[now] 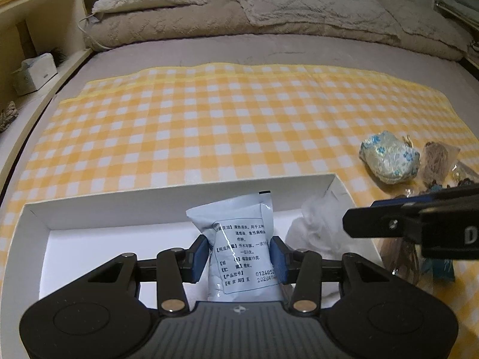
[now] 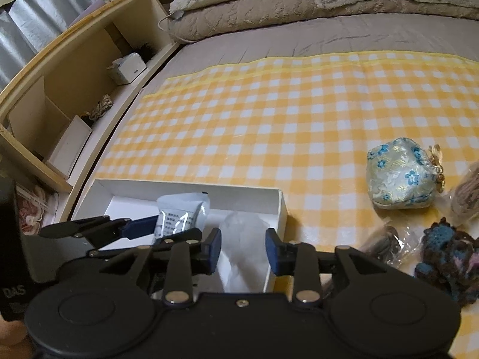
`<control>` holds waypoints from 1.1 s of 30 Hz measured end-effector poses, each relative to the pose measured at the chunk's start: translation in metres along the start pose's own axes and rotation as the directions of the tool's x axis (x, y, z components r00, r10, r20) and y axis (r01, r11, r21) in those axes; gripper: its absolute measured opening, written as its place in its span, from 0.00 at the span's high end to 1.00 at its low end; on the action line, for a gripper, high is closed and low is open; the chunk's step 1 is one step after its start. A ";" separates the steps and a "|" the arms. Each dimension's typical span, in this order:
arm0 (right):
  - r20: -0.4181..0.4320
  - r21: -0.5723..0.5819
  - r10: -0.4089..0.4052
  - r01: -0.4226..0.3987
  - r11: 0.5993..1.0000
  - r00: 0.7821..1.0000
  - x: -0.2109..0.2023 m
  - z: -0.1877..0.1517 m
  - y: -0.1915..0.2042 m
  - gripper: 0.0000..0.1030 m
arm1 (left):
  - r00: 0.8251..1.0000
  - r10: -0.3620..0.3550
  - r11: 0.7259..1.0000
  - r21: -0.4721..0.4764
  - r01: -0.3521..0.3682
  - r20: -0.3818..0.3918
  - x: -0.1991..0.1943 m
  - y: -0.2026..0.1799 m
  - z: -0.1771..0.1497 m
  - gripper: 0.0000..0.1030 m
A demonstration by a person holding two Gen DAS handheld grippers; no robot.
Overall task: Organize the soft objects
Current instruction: 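Carry both items into the white box and open the left gripper on the packet, then open the right gripper to drop the mesh puff into the white box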
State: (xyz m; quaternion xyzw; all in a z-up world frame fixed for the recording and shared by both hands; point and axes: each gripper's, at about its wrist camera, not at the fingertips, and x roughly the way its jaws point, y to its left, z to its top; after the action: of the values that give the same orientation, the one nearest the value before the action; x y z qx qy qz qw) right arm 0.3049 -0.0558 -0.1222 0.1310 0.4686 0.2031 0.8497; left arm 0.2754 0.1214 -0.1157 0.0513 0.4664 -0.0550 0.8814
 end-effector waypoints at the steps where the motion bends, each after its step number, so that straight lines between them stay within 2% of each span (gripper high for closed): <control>1: -0.001 0.003 0.001 -0.001 1.000 1.000 -0.001 0.000 -0.001 0.67 | 1.000 -0.001 1.000 0.005 0.001 -0.001 0.001 -0.001 -0.001 0.52; 3: -0.003 0.006 0.002 -0.002 1.000 1.000 -0.004 0.000 -0.002 0.67 | 1.000 0.002 1.000 0.016 -0.001 -0.005 0.002 -0.001 -0.003 0.49; 6: -0.004 0.002 0.003 -0.003 1.000 1.000 -0.008 -0.001 -0.001 0.67 | 1.000 -0.001 1.000 0.014 0.001 -0.008 0.000 -0.001 -0.005 0.32; 10: -0.008 -0.006 0.000 0.000 1.000 1.000 -0.013 -0.003 0.002 0.67 | 1.000 0.000 1.000 0.020 0.000 -0.009 -0.007 -0.002 -0.005 0.24; 16: -0.008 -0.023 -0.017 0.017 1.000 1.000 -0.021 -0.007 0.005 0.64 | 1.000 0.017 1.000 -0.003 -0.017 -0.009 -0.023 0.003 -0.009 0.18; 26: 0.028 -0.048 -0.027 0.029 0.998 0.999 -0.043 -0.012 0.009 0.62 | 0.998 0.048 0.997 -0.059 -0.045 0.052 -0.066 0.013 -0.015 0.16; 33: 0.060 -0.080 -0.042 0.047 0.996 0.997 -0.064 -0.017 0.013 0.53 | 0.993 0.065 0.994 -0.088 -0.057 0.094 -0.094 0.015 -0.021 0.11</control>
State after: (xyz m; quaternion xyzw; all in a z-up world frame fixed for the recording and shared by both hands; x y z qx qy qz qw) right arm 0.2573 -0.0734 -0.0785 0.0916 0.4377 0.1990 0.8721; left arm 0.2081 0.1441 -0.0489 0.0251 0.4231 -0.0104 0.9057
